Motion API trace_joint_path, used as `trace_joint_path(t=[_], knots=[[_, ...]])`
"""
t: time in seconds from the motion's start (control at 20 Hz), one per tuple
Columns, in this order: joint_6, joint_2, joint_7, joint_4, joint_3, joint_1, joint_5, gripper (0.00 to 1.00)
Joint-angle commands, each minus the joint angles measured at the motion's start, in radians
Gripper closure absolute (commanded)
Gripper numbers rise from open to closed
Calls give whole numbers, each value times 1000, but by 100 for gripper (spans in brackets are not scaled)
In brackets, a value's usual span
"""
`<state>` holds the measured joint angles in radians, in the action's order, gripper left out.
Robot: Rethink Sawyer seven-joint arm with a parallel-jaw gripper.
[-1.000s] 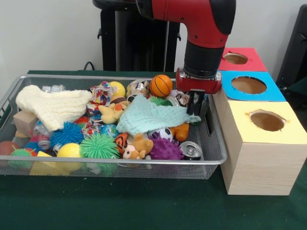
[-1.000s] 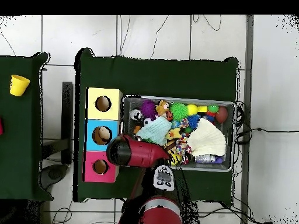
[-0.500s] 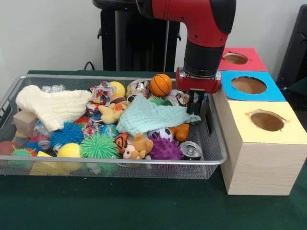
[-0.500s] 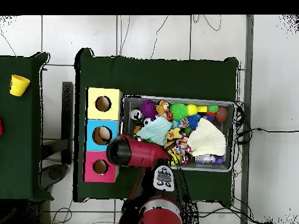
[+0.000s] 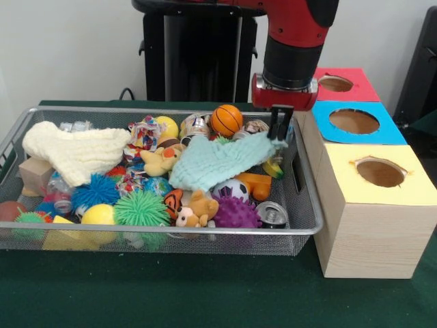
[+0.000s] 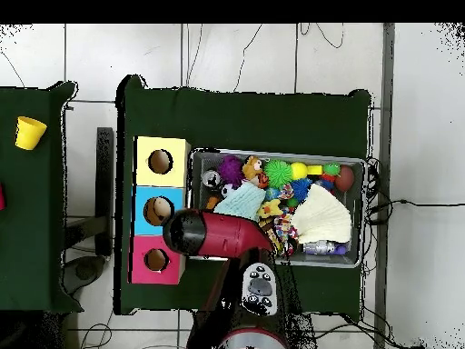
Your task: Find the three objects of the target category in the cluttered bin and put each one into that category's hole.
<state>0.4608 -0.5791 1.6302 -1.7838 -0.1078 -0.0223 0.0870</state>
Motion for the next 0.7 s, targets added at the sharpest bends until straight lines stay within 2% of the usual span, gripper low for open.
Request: trace_joint_path(t=[0.05,0.2,0.5,0.7], knots=[[209,-50,-25,94,6,-51,-96,100],[196,-58,-42,102,20,-67,-119,100],[109,-68,-77,139,119,-145,-142,100],[187,-83,-152,201,143,-181,-200,100]])
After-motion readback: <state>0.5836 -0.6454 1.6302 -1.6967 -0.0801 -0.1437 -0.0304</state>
